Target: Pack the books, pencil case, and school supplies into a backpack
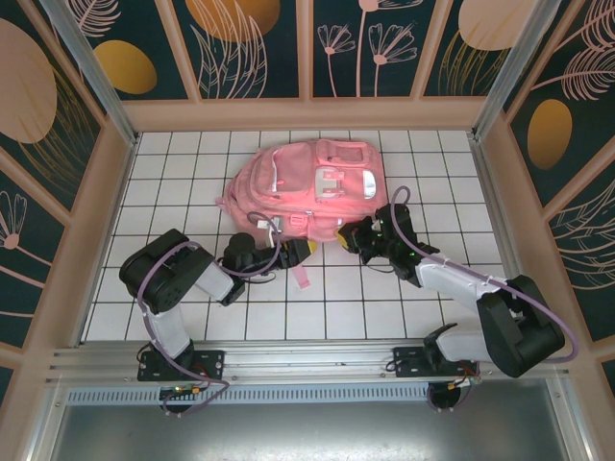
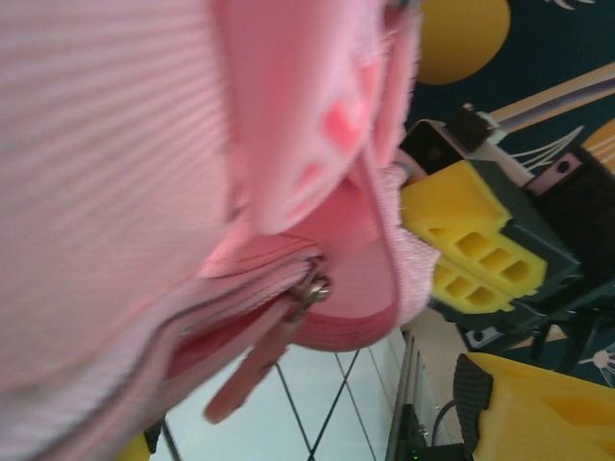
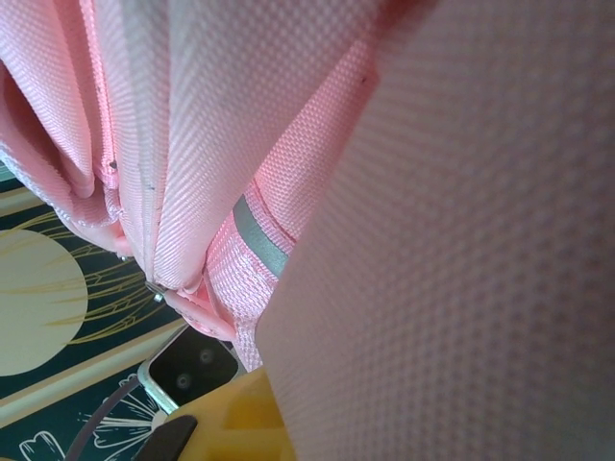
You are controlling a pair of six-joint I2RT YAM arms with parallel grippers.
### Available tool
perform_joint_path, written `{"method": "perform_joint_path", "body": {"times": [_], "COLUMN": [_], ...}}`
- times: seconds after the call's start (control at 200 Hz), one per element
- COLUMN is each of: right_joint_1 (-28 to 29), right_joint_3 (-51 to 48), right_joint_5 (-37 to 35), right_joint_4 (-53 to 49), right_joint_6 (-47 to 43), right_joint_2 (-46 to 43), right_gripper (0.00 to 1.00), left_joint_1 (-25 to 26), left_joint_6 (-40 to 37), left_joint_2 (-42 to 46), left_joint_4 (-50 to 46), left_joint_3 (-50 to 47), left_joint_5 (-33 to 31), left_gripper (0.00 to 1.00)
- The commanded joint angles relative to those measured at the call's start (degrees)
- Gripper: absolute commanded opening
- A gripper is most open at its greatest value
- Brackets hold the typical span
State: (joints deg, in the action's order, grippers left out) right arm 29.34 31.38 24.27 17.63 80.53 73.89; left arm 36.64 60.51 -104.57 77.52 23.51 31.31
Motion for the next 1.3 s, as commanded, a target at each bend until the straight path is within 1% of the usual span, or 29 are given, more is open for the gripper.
{"method": "perform_joint_path", "body": {"times": [0.0,0.155,0.245,0.37,0.44,0.535,0.756,0.886,0.981,1.036,1.061,1.151,1.206,1.296], "right_joint_1": [-0.1,-0.2,-0.1,-0.3,-0.5,-1.0,-3.3,-3.6,-3.7,-3.6,-3.7,-3.8,-3.9,-4.1], "right_joint_3": [2.1,2.2,2.3,2.1,1.9,1.5,0.5,0.8,0.9,0.9,0.9,1.2,2.3,3.7], "right_joint_5": [3.8,3.9,3.9,3.9,3.9,4.0,3.9,3.3,3.5,3.6,3.6,3.1,1.9,-0.2], "right_joint_4": [8.3,9.2,9.2,9.0,9.1,9.1,7.7,5.7,5.0,4.9,4.9,3.5,-0.2,-5.2], "right_joint_6": [1.2,1.7,1.7,1.7,1.7,1.6,-0.4,-2.4,-3.2,-3.7,-3.9,-5.3,-7.9,-11.5], "right_joint_2": [-3.1,-2.6,-2.5,-2.5,-2.5,-2.5,-2.2,-1.2,-0.1,0.4,0.5,0.8,0.7,0.6], "right_gripper": [0.0,0.0,0.0,0.0,0.0,0.0,0.0,0.0,0.0,0.0,0.0,0.0,0.0,0.0], "left_joint_1": [-0.2,-0.1,-0.1,-0.2,-0.2,-0.1,-0.2,-0.2,-0.1,-0.1,-0.2,-0.1,-0.1,-0.1], "left_joint_6": [4.1,4.9,5.3,6.3,6.8,6.6,5.4,3.3,1.6,0.6,0.1,-1.8,-3.3,-7.9], "left_joint_2": [-1.2,-2.5,-3.5,-5.0,-5.4,-5.4,-3.2,-1.6,-0.5,0.0,0.3,1.4,2.3,4.8], "left_joint_4": [8.1,8.8,9.8,12.6,13.4,13.8,13.0,10.0,7.6,6.1,5.3,2.1,-0.2,-8.5], "left_joint_3": [0.7,1.3,1.1,1.0,1.1,0.9,-1.4,-1.6,-1.4,-1.1,-1.0,-0.4,0.0,1.1], "left_joint_5": [2.5,2.5,2.4,2.7,3.0,2.9,2.4,2.7,2.8,3.0,3.0,3.1,3.0,1.4], "left_gripper": [0.74,0.66,0.59,0.39,0.3,0.22,0.15,0.12,0.08,0.02,0.0,0.0,0.0,0.0]}}
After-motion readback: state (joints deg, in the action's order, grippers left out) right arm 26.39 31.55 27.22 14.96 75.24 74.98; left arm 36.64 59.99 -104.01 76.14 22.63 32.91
